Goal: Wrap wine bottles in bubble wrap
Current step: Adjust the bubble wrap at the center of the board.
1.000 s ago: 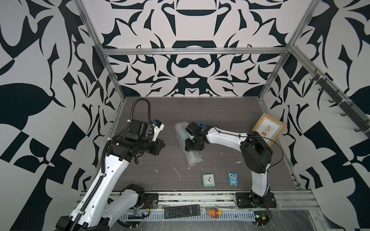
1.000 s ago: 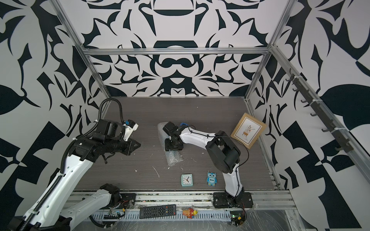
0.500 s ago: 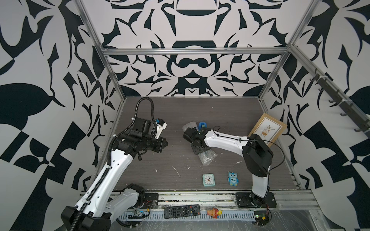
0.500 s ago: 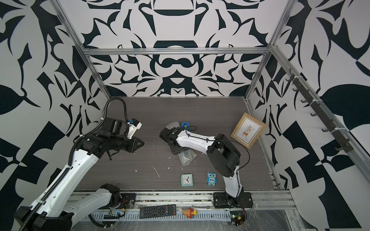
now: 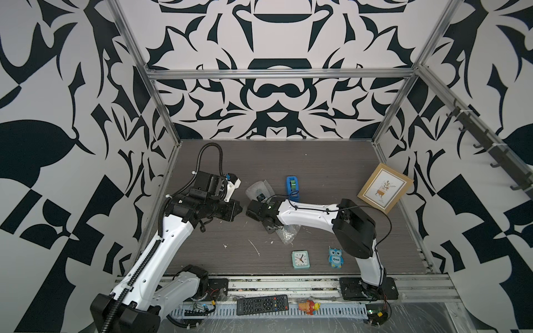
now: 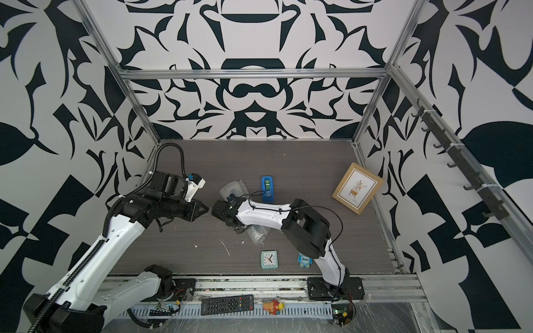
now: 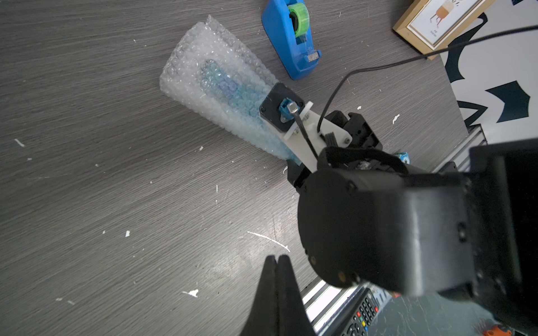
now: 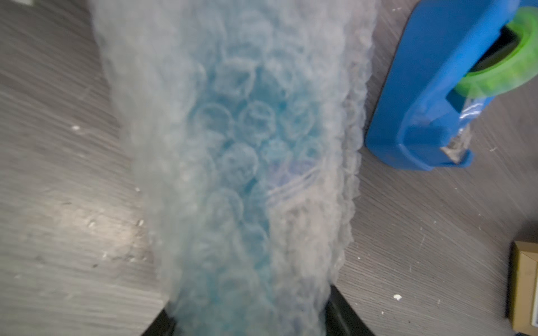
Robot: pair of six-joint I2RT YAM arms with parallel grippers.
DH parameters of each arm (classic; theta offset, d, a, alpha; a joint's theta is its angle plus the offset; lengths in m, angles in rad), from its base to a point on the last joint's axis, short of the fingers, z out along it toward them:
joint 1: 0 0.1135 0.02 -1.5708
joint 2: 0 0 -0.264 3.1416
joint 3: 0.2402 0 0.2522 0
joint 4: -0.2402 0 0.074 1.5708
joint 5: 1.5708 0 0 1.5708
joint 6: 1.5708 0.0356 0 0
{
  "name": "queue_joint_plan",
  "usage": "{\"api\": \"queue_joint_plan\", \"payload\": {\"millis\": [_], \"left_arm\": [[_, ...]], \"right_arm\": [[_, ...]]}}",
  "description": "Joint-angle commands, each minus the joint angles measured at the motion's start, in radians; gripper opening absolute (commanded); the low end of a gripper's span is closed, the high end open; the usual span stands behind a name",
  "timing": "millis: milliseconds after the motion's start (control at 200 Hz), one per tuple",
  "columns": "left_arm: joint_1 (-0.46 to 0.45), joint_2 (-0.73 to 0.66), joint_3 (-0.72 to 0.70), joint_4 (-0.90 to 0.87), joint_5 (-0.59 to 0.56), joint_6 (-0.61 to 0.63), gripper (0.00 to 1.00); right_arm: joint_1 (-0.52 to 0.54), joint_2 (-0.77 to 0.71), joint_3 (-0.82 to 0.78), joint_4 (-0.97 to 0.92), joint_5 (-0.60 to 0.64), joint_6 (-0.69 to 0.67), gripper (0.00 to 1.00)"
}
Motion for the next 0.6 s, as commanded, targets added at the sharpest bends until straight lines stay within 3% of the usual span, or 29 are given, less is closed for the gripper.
{"api": "queue_joint_plan", "payload": {"millis": [0,205,385,595], "left_arm": [[0.004,0.002,0.005,-0.010,0.014,-0.015,0.00],[0.004,0.007,0.003,-0.007,0.032,-0.033,0.00],[0.005,-0.004,0.007,-0.010,0.033,-0.039,0.00],[0.004,-0.013,0.009,-0.012,0.029,-0.044,0.00]], "right_arm": [[0.006,-0.092,-0.004,0.075,-0.029,-0.013,0.60],[0.005,-0.116,-0.047,0.150,-0.099,-0.011,0.64],[0.006,-0.093,-0.056,0.155,-0.097,-0.023,0.49],[0.006,-0.053,-0.018,0.089,-0.005,-0.075,0.46]]}}
